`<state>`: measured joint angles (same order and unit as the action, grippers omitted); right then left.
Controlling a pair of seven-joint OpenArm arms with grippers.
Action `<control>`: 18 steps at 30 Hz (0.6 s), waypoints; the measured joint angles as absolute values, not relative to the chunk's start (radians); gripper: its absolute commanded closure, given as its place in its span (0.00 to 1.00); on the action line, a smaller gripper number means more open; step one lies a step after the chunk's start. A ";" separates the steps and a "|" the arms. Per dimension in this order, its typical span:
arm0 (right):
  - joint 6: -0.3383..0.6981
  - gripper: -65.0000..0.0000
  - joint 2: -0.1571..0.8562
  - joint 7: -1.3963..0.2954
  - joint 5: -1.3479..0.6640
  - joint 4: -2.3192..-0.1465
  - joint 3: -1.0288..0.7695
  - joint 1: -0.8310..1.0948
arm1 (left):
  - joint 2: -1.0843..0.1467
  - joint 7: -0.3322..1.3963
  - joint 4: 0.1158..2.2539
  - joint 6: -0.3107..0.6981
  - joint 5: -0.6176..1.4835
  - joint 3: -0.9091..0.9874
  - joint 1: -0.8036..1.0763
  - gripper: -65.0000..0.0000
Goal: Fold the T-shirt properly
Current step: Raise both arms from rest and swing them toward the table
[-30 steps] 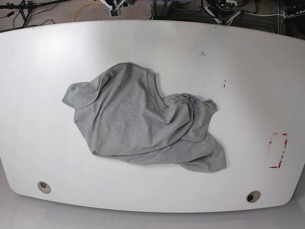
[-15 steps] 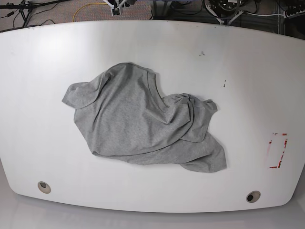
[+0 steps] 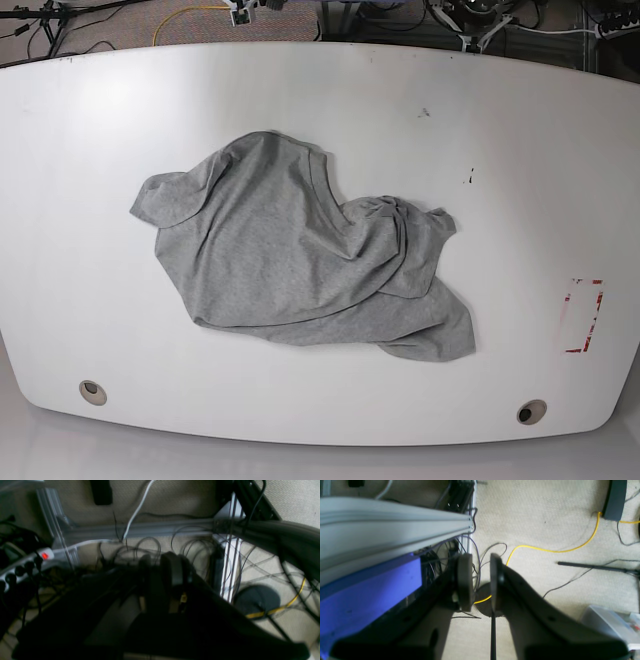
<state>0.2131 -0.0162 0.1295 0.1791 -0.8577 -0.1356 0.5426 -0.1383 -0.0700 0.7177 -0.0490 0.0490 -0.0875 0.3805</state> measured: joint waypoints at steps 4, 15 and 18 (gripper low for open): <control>0.213 0.83 -0.016 0.128 0.180 -0.878 -0.133 0.557 | -0.132 -0.067 0.765 -0.049 0.049 -0.087 0.411 0.85; 0.213 0.84 -0.016 0.123 0.179 -0.918 -0.132 0.578 | -0.123 -0.054 0.797 -0.049 0.050 -0.088 0.425 0.84; 0.213 0.84 -0.016 0.125 0.177 -0.937 -0.132 0.591 | -0.125 -0.054 0.805 -0.049 0.050 -0.088 0.431 0.85</control>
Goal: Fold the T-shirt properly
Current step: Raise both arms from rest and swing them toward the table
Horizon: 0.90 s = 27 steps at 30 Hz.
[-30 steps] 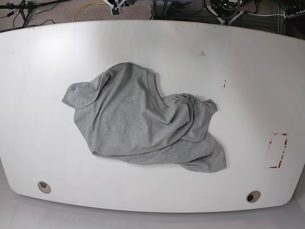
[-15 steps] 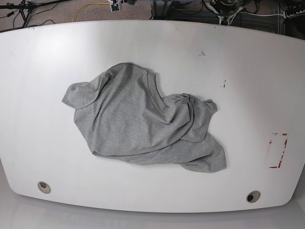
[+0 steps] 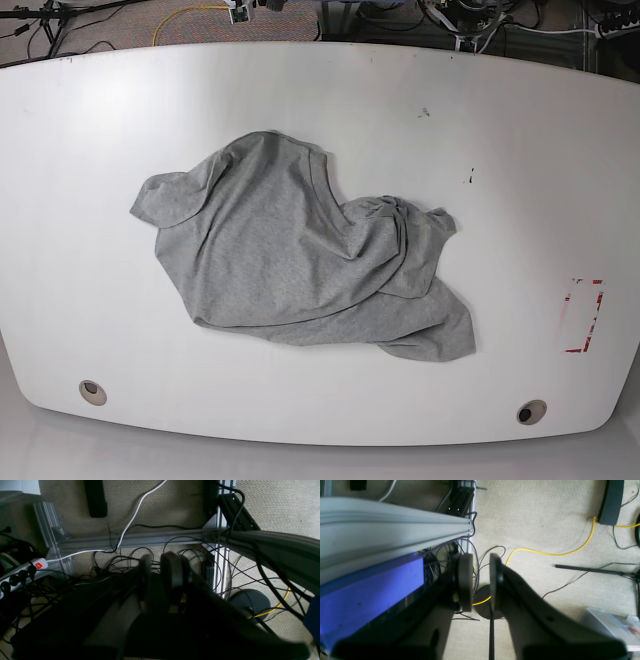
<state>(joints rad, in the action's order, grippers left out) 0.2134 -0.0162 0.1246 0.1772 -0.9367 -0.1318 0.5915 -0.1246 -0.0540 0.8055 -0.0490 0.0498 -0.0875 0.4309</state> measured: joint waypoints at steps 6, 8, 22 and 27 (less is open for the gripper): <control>0.217 0.83 -0.017 0.125 0.176 -0.983 -0.134 0.639 | -0.126 -0.053 0.844 -0.049 0.050 -0.083 0.466 0.85; 0.217 0.83 -0.017 0.122 0.176 -1.002 -0.134 0.657 | -0.126 -0.050 0.860 -0.049 0.050 -0.083 0.480 0.85; 0.217 0.83 -0.025 0.125 0.177 -1.205 -0.134 0.773 | -0.125 -0.038 1.104 -0.052 0.050 -0.074 0.628 0.85; 0.216 0.83 -0.025 0.118 0.177 -1.235 -0.137 0.799 | -0.120 -0.027 1.141 -0.054 0.050 -0.072 0.650 0.85</control>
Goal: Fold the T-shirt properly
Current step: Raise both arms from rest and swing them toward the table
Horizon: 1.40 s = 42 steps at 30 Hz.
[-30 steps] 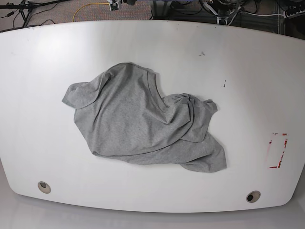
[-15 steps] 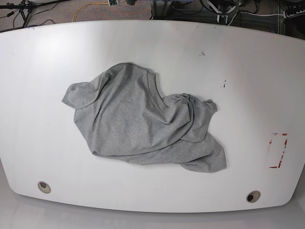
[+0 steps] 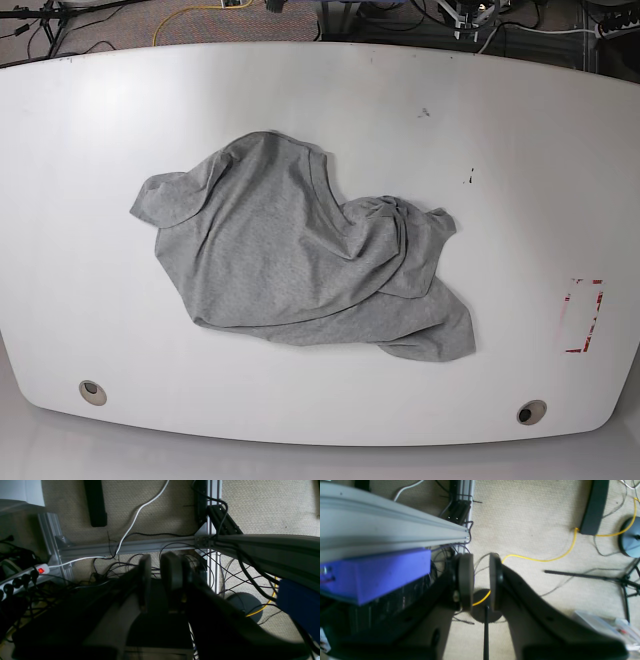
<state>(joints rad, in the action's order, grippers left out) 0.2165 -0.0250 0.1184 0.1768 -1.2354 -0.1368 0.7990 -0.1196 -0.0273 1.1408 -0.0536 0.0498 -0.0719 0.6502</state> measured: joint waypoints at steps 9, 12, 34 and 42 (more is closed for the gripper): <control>0.217 0.84 -0.025 0.125 0.177 -1.324 -0.138 0.859 | -0.117 -0.035 1.208 -0.053 0.049 -0.073 0.693 0.84; 0.217 0.84 -0.025 0.114 0.177 -1.354 -0.138 0.878 | -0.119 -0.036 1.228 -0.053 0.049 -0.073 0.706 0.84; 0.217 0.84 -0.025 0.108 0.173 -1.567 -0.151 0.999 | -0.120 -0.030 1.420 -0.056 0.050 -0.062 0.826 0.86; 0.216 0.84 -0.025 0.107 0.172 -1.635 -0.156 1.033 | -0.120 -0.034 1.511 -0.056 0.050 -0.038 0.885 0.85</control>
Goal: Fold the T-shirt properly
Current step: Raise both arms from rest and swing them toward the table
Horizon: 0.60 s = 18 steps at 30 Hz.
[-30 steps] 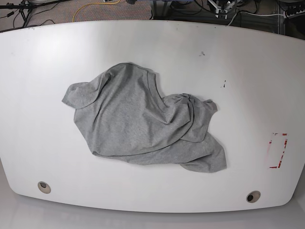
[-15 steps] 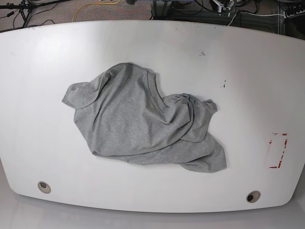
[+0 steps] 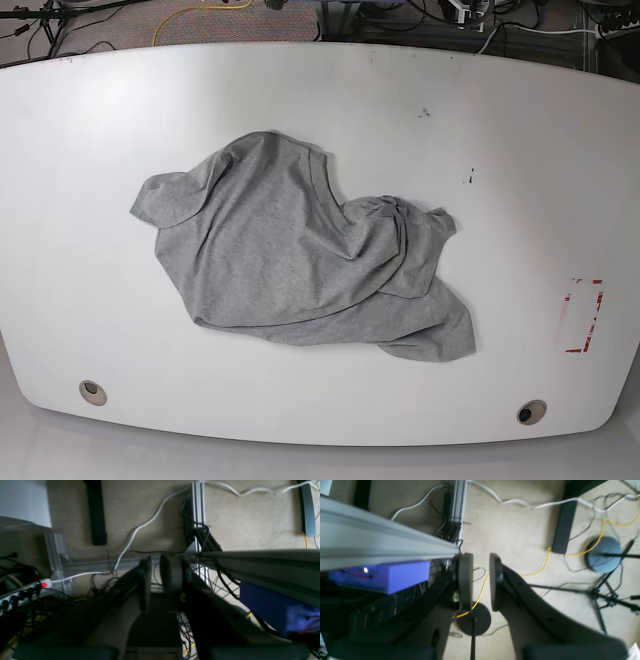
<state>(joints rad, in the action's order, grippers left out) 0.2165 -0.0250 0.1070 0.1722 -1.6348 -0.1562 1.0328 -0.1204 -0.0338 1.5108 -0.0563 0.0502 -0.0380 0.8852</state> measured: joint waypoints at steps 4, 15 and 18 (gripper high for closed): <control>0.217 0.84 -0.025 0.107 0.173 -1.657 -0.156 1.046 | -0.119 -0.028 1.545 -0.057 0.051 -0.020 0.918 0.85; 0.217 0.84 -0.025 0.100 0.173 -1.728 -0.155 1.096 | -0.112 -0.025 1.655 -0.060 0.065 0.082 1.022 0.85; 0.217 0.84 -0.025 0.100 0.173 -1.741 -0.153 1.104 | -0.108 -0.018 1.686 -0.057 0.064 0.095 1.046 0.84</control>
